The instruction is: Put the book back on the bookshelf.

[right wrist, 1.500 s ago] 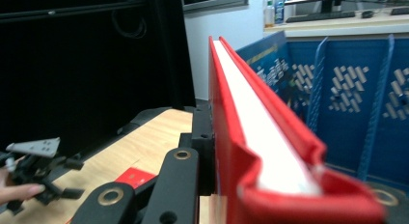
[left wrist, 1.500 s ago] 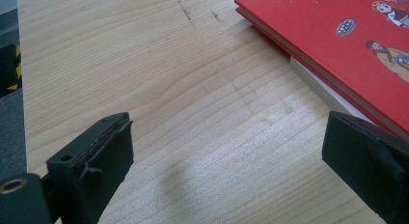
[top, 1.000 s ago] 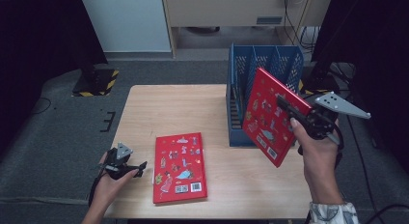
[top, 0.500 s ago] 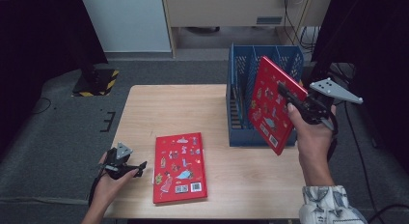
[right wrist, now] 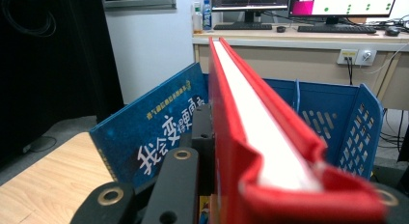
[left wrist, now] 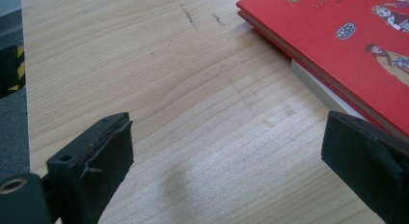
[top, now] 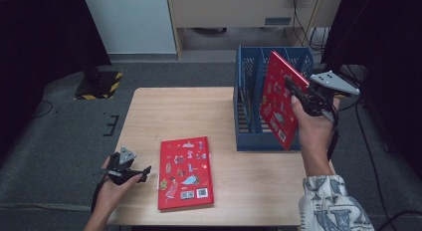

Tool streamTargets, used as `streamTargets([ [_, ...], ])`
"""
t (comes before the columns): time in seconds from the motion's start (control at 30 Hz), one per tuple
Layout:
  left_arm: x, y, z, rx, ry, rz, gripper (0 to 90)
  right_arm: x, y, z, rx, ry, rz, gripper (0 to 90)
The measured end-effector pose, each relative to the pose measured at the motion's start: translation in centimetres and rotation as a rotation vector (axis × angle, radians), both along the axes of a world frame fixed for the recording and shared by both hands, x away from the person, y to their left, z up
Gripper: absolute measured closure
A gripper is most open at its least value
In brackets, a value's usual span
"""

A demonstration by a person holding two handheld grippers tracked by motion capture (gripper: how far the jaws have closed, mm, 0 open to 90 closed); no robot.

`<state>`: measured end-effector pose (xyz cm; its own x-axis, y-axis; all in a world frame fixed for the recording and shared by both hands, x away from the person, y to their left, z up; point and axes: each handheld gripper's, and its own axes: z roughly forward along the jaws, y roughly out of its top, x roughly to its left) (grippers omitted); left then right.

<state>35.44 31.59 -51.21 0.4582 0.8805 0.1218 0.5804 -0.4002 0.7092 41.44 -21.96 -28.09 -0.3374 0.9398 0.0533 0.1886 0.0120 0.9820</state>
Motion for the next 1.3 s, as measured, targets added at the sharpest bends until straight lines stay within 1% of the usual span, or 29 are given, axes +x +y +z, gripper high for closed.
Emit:
streamTargets([
  [0.2, 0.0, 0.1, 0.1, -0.003, -0.005, 0.005, 3.5, 0.8, 0.2, -0.4, -0.011, 0.010, -0.012, 79.7],
  [0.7, 0.0, 0.1, 0.2, -0.002, -0.007, 0.006, 3.6, 1.4, 0.5, -0.8, -0.014, 0.019, -0.027, 79.7],
  [0.83, 0.0, 0.1, 0.1, -0.003, -0.008, 0.006, 3.6, 1.8, 0.5, -0.8, -0.015, 0.022, -0.037, 79.7],
  [1.03, -0.1, 0.2, 0.2, -0.016, -0.012, 0.009, 3.6, 2.7, 0.5, -0.7, -0.018, 0.011, -0.066, 79.7],
  [1.23, -0.2, 0.3, 0.4, -0.036, -0.025, 0.017, 3.7, 4.3, 0.4, -0.1, -0.025, -0.003, -0.094, 79.7],
  [1.3, -0.2, 0.3, 0.4, -0.042, -0.024, 0.020, 3.7, 4.9, 0.4, -0.1, -0.027, -0.008, -0.106, 79.7],
])
